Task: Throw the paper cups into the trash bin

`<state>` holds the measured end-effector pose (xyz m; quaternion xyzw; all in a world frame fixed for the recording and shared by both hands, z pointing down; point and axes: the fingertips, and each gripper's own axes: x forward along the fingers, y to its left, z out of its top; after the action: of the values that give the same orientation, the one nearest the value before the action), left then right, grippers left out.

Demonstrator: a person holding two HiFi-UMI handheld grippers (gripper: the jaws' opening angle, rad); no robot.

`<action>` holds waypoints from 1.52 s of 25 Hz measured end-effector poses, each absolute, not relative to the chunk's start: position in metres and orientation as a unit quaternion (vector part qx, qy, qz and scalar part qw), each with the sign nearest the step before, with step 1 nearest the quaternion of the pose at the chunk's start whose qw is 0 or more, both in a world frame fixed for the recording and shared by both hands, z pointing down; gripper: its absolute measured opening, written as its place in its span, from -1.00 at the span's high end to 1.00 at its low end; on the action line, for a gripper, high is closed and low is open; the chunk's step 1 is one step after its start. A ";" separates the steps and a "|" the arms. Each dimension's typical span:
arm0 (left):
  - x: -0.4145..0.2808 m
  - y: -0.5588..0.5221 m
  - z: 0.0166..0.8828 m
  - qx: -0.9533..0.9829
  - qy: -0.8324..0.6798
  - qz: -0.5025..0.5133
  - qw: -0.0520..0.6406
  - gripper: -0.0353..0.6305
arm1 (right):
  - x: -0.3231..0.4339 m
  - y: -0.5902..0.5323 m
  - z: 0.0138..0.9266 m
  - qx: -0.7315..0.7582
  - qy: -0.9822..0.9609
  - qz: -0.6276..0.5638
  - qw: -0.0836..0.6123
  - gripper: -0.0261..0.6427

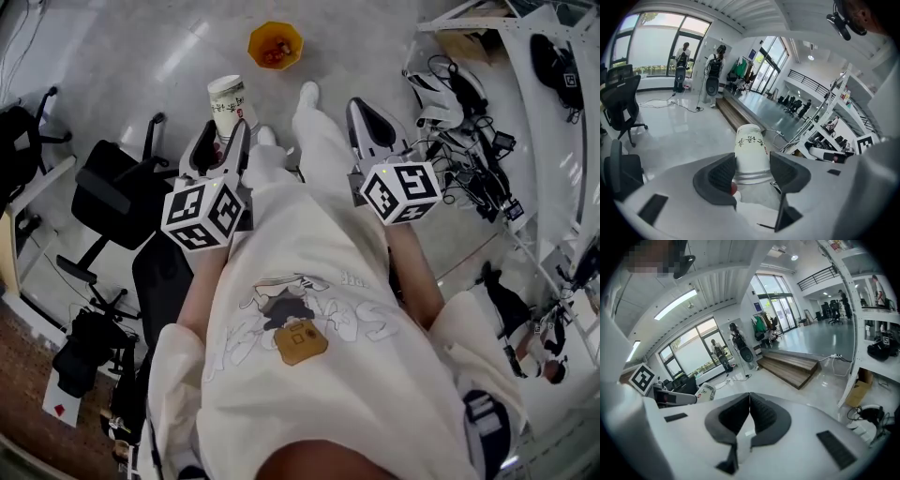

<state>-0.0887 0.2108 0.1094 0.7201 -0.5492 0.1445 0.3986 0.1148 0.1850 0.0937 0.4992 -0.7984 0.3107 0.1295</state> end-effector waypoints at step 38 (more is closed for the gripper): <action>-0.060 0.029 0.509 0.632 -0.524 0.205 0.533 0.23 | 0.042 0.006 0.500 0.374 -0.797 0.385 0.278 0.90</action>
<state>-0.0597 0.0290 0.5086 0.6322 -0.5237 0.2051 0.5329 0.0422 0.0059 0.4995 0.3738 -0.7969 0.3849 0.2777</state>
